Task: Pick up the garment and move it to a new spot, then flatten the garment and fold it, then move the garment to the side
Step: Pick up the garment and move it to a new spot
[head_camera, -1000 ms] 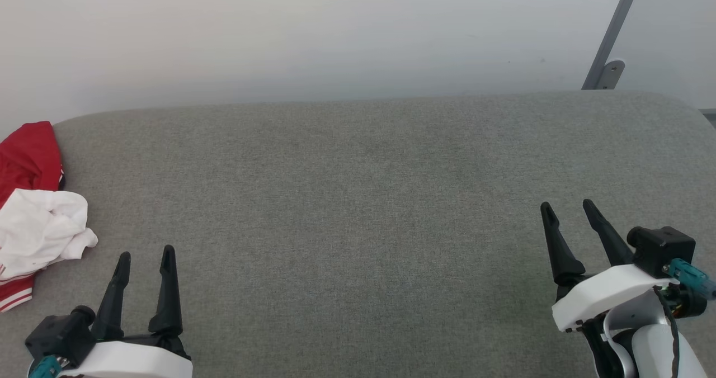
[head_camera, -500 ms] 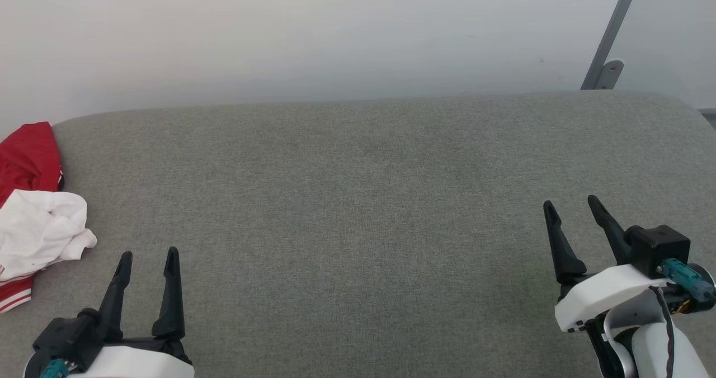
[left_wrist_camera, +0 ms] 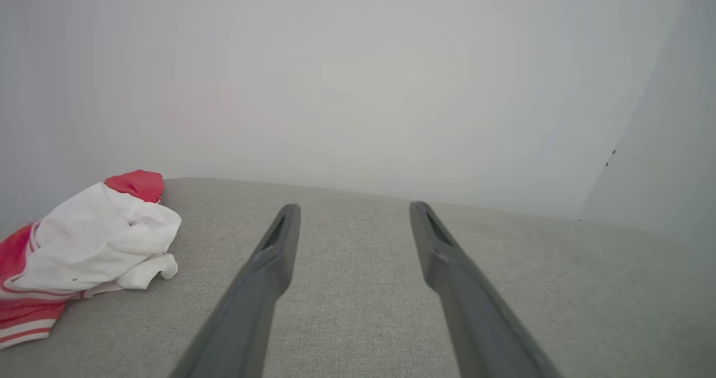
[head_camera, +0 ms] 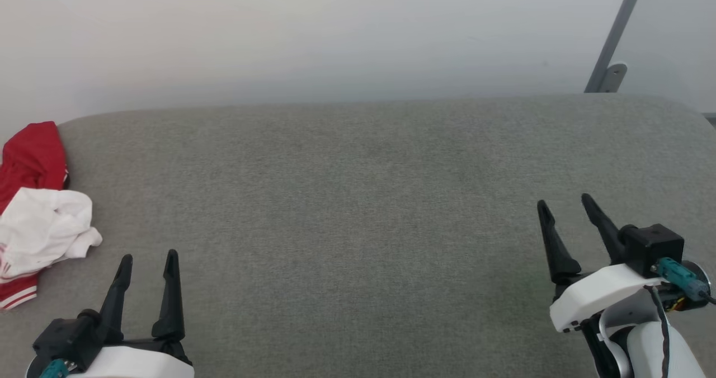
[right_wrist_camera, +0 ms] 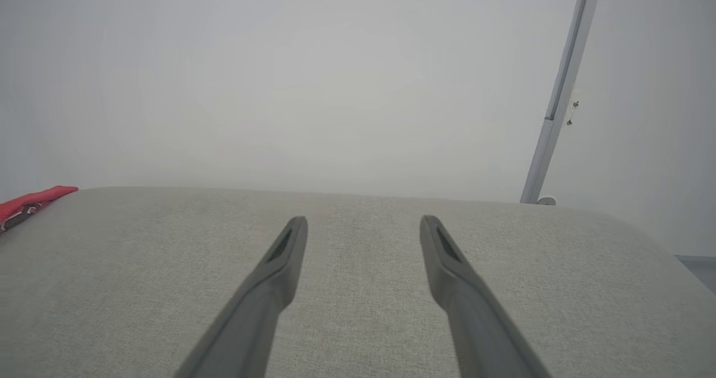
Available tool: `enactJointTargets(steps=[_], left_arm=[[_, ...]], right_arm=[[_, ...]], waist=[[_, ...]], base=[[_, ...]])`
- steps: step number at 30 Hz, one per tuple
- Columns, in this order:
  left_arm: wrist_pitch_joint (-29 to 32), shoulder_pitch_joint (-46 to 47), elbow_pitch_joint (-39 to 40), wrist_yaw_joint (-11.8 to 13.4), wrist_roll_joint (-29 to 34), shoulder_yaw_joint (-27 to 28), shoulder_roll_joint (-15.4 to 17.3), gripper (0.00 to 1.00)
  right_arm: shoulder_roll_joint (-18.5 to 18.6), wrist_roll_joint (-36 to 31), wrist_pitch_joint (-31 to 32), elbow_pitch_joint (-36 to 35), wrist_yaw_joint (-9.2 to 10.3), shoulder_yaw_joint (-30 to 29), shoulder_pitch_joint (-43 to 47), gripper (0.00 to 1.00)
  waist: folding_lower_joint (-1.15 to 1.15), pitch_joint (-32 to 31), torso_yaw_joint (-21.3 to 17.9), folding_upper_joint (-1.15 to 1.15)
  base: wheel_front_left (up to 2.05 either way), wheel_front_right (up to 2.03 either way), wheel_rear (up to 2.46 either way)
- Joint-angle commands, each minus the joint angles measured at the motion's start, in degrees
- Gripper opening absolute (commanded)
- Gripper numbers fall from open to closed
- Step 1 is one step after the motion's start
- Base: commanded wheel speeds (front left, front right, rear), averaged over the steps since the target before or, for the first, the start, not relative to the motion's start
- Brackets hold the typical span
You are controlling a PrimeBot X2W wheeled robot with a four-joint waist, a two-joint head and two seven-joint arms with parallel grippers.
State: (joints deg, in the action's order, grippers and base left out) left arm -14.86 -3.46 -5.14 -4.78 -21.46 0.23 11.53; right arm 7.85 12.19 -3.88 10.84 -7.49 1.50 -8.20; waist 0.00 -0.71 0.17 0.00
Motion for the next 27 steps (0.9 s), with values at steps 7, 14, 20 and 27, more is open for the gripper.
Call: enactJointTargets(steps=[7, 14, 20, 27], left_arm=[[1.0, 1.0, -1.0, 2.3, -1.9, 2.1, 0.3, 1.0], [2.4, 0.2, -1.3, 4.0, -3.1, 4.3, 0.9, 1.0], [3.6, -1.1, -0.6, 5.4, -3.4, 5.4, 1.8, 1.0], [4.7, -2.5, 0.4, 6.7, -3.6, 6.2, 2.5, 1.0]], right_arm=[[0.7, 1.3, 0.2, -0.6, 0.0, 2.5, 0.2, 1.0], [1.0, 1.9, 0.4, -0.3, 0.0, 4.6, 0.4, 1.0], [0.8, 2.5, 0.3, 0.4, 0.0, 6.9, 0.4, 1.0], [0.4, 3.5, 0.2, 1.1, 0.0, 9.1, 0.4, 1.0]], waist=[[0.0, -0.7, 4.4, 0.0], [0.0, -2.1, 11.3, 0.0], [0.0, -3.3, 17.4, 0.0], [0.0, -4.1, 23.3, 0.0]], base=[[0.0, 0.0, 0.0], [0.0, 0.0, 0.0], [0.0, 0.0, 0.0], [0.0, 0.0, 0.0]])
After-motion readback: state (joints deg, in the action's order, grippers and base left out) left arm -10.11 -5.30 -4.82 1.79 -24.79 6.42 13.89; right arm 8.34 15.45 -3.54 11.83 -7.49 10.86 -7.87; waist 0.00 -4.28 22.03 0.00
